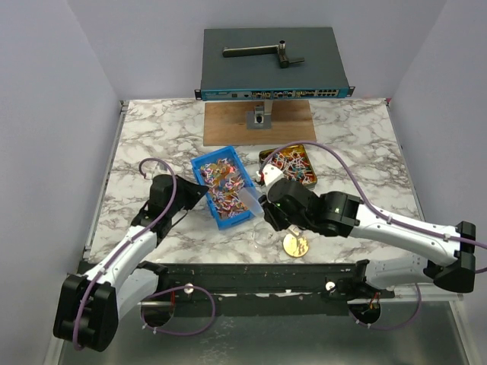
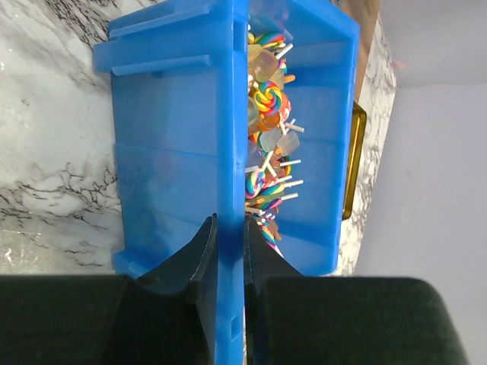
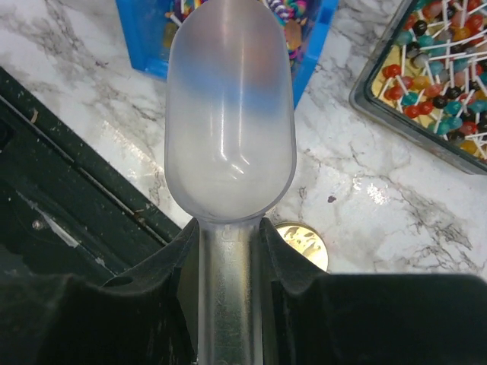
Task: Pack the candies
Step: Scoop the fake candies from the storage box.
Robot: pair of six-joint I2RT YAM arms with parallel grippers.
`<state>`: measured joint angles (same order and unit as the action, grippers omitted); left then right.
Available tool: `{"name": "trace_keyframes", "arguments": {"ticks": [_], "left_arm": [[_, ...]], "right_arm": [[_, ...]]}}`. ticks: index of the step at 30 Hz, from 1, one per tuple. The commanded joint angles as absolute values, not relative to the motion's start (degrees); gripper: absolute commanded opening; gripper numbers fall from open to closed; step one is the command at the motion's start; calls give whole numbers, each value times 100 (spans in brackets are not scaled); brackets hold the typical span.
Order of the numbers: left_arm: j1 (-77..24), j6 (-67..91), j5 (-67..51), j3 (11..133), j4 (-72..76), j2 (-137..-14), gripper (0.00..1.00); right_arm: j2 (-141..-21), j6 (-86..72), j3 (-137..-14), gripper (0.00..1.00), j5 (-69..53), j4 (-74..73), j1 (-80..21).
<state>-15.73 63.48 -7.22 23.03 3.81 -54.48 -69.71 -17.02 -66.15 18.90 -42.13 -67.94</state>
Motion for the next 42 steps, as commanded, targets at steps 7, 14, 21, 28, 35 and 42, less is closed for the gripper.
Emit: {"name": "trace_keyframes", "arguments": {"ticks": [7,14,21,28,35,42], "left_arm": [[-2179,6883,-298,2295,1074,-5554,0],[-2294,6637,-485,2371,1197,-5642,0],[-2303,6186,-664,2209,1187,-5511,0],[-2303,5879,-747,2162,1196,-5572,0],[-2303,5632,-817,2262,1195,-5623,0],[-2303,5497,-966,2346,1202,-5725,0]], "right_arm": [[-7566,-1891,-7304,1,860,-5326,-6596],[-7986,-1846,-7606,1,632,-5530,-6399],[-8537,-1780,-7861,1,422,-5711,-6171],[-9187,-1784,-8334,1,309,-6011,-5983],[-9770,-1740,-8851,1,122,-6347,-5858],[-10215,-1742,-9237,1,-200,-6530,-5787]]}}
